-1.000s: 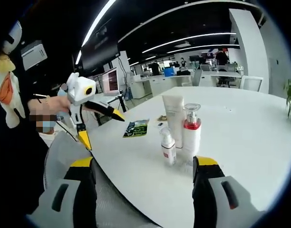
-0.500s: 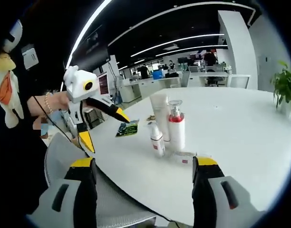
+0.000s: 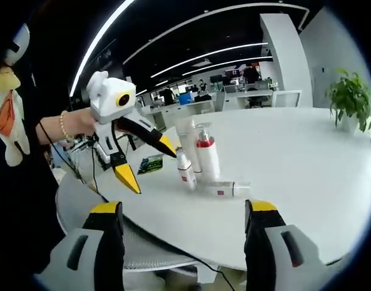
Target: Arrange the skincare products in the storage area until every visible bottle or jar stands upright without overlapping.
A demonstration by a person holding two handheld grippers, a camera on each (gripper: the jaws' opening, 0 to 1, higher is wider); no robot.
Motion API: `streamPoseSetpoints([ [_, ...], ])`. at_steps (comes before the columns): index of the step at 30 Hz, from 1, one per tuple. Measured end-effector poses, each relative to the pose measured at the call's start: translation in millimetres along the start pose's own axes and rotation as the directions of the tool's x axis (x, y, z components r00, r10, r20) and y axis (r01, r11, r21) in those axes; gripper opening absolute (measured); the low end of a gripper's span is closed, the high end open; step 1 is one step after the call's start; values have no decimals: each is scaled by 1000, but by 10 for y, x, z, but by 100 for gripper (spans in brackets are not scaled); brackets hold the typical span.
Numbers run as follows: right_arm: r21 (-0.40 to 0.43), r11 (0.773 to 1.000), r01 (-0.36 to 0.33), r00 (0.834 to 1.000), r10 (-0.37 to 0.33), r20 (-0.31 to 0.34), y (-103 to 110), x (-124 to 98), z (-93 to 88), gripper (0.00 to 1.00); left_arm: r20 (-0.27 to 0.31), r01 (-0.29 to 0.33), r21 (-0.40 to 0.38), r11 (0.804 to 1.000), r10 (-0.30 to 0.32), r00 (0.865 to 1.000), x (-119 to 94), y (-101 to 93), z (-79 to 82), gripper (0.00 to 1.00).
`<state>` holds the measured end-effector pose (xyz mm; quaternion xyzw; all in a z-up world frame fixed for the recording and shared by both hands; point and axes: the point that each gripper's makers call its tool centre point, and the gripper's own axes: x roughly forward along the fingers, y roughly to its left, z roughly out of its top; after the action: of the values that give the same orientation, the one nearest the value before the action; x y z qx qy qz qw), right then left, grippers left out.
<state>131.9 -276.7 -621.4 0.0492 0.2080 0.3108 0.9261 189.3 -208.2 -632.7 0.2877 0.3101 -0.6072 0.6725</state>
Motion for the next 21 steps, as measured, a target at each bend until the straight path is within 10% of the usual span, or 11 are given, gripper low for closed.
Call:
streamPoseSetpoints([
  [21,77,993,90,996,-92,21,-190,-297,-182,81,-318,38,152,988,12,948,858,419,309,63],
])
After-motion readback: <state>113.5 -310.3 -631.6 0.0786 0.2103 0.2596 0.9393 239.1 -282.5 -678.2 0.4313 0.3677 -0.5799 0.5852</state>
